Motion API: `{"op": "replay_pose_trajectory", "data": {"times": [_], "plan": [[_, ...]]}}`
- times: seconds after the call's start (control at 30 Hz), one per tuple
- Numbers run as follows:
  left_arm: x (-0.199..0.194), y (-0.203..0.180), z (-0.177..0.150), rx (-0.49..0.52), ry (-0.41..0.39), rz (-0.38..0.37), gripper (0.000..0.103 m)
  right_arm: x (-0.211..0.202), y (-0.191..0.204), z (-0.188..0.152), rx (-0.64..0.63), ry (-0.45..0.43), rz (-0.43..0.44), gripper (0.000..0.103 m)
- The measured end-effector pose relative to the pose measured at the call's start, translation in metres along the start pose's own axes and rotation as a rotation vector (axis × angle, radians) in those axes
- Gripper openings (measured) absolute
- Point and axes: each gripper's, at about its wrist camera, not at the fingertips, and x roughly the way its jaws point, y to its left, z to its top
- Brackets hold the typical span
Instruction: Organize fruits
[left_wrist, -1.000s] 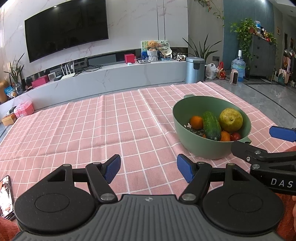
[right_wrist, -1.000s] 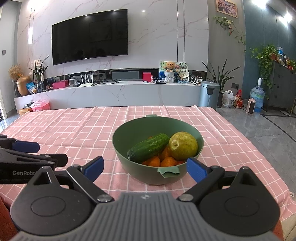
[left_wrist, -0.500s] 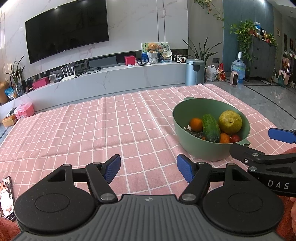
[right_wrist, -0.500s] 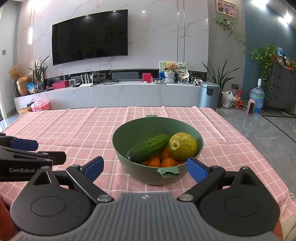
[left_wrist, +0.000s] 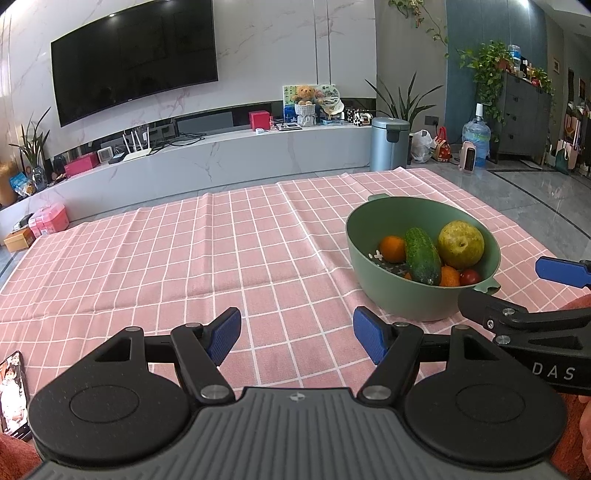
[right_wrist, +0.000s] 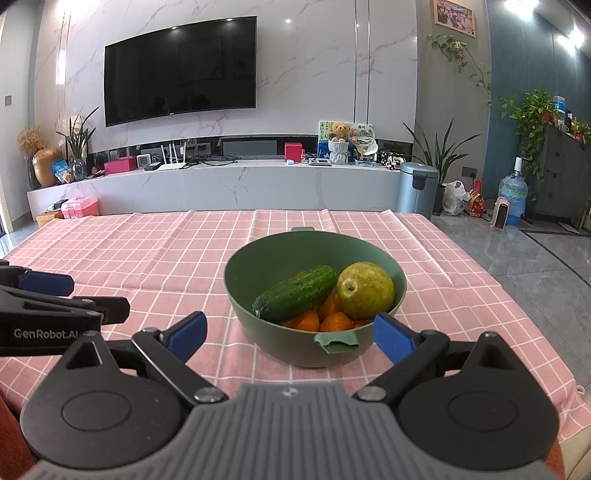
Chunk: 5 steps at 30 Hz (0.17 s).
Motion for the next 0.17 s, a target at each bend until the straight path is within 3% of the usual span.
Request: {"op": "replay_pose_trajectory", "data": {"times": [0.17], "plan": [[-0.0002,0.0010,0.0000,-0.002,-0.001,-0.001,0.082,0.0004,-0.0004,-0.0003,-0.002,0.002,0.000,0.093]]}}
